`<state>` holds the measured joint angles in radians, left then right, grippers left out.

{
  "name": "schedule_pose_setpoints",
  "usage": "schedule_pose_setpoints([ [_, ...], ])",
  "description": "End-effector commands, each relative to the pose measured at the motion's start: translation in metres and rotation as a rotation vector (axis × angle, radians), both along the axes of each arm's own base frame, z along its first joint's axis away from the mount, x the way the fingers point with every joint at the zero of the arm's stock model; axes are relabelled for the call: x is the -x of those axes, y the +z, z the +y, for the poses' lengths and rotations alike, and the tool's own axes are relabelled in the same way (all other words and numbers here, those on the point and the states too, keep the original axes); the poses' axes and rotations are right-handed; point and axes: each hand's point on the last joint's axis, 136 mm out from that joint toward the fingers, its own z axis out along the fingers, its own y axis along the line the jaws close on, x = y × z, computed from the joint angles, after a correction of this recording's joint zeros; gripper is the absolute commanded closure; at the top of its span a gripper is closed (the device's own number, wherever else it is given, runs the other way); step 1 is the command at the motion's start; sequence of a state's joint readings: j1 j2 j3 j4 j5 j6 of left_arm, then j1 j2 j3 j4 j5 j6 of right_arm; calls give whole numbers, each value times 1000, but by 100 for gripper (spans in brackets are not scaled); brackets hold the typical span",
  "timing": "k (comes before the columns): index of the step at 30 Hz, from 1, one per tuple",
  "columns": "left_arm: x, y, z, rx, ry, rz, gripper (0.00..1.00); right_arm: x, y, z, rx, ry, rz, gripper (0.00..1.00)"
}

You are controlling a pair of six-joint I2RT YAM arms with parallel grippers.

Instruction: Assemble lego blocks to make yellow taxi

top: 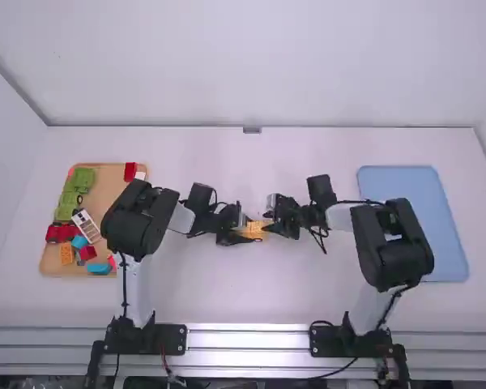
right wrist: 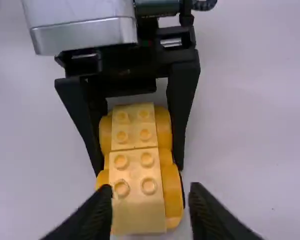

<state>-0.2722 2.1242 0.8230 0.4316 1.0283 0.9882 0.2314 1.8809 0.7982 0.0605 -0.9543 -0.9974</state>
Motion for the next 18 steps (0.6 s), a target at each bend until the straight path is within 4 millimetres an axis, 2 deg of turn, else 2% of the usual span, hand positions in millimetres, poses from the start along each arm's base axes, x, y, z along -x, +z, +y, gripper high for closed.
schedule_pose_setpoints([
  [1,6,-4,-3,15,-18,31,54,-2,-1,1,32,-3,-8,82],
  [2,5,-4,-2,15,-17,29,54,-2,-2,1,43,-4,-6,89],
  [5,6,-4,-3,18,-19,29,54,-3,-10,3,96,-39,15,100],
  [12,6,-4,-3,18,-21,29,55,7,-29,18,220,-19,-2,100],
  [18,7,-4,-3,18,-22,30,56,11,-36,16,267,-49,41,100],
])
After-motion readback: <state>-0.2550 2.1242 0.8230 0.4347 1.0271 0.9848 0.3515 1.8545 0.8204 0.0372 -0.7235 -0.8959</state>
